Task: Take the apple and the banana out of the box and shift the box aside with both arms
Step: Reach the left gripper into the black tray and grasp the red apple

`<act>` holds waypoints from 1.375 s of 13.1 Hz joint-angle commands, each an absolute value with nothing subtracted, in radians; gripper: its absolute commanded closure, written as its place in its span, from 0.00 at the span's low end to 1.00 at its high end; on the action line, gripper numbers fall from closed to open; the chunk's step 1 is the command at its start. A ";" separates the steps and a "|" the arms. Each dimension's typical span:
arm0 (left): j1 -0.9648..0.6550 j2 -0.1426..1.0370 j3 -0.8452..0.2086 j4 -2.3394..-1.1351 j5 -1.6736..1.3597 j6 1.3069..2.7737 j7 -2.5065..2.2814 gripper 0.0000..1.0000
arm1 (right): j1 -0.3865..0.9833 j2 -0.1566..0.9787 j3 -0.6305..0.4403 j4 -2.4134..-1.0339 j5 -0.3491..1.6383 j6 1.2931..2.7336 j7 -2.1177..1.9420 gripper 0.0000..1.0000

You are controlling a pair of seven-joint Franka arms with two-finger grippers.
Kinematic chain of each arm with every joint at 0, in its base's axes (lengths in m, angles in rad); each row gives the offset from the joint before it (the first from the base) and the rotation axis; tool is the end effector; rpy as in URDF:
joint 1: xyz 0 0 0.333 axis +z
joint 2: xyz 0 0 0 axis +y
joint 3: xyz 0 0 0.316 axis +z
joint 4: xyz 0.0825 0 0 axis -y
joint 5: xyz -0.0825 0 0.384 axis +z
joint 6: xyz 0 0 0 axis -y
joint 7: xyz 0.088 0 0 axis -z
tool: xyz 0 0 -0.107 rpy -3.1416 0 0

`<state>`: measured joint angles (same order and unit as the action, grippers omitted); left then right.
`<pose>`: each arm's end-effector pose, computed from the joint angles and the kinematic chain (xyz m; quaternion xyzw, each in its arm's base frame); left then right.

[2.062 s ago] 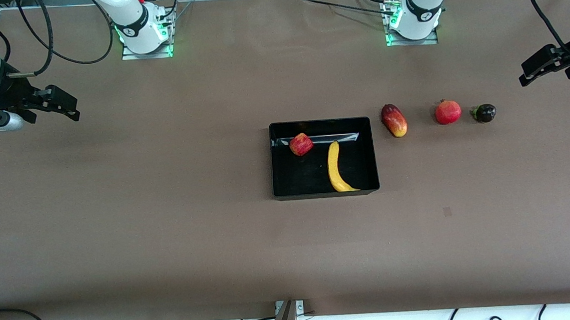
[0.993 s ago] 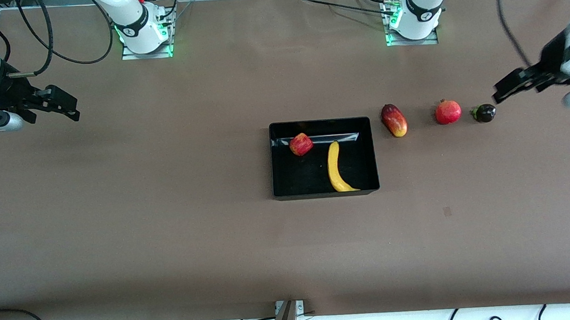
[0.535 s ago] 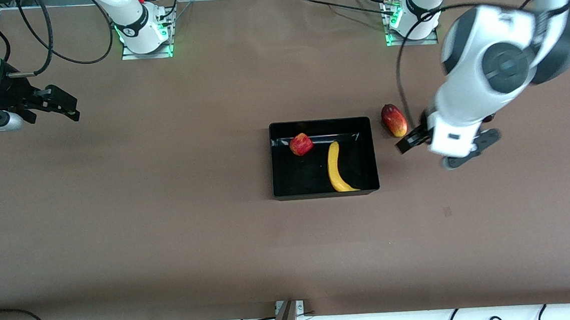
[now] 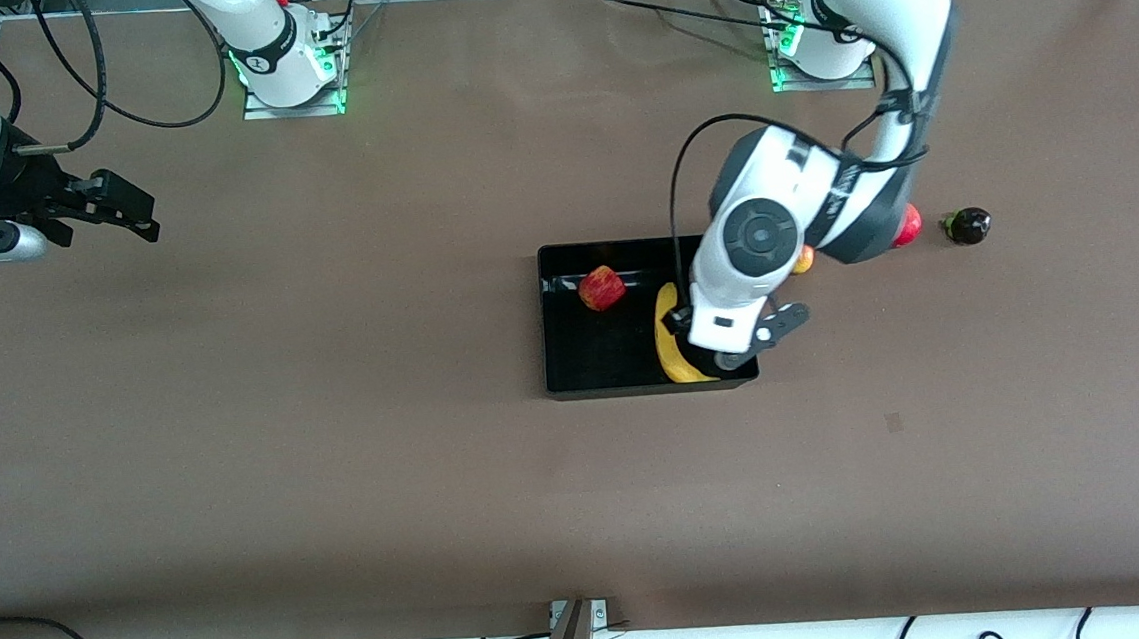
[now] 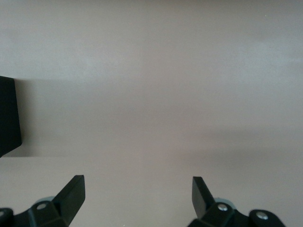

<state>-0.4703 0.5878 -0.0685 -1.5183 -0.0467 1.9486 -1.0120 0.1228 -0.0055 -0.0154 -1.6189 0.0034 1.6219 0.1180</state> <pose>0.5911 -0.3490 0.3068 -0.9649 -0.2476 0.0840 0.0258 0.5536 0.0600 0.6093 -1.0000 0.0054 -0.0040 0.0022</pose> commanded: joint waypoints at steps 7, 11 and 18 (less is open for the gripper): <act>-0.508 0.732 -0.199 -1.499 -0.064 2.131 -1.023 0.00 | 0.121 -0.002 -0.015 -1.605 0.020 1.617 0.106 0.00; -0.529 0.782 -0.199 -1.500 -0.055 2.219 -1.068 0.00 | 0.121 -0.002 -0.015 -1.605 0.020 1.612 0.106 0.00; -0.545 0.827 -0.198 -1.505 -0.048 2.301 -1.111 0.33 | 0.121 -0.002 -0.015 -1.605 0.020 1.609 0.104 0.00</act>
<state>-0.5358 0.8143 -0.2016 -1.5176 -0.0467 2.2899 -1.0927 0.1228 -0.0054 -0.0153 -1.6189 0.0035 1.6215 0.1180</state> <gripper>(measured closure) 0.088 0.000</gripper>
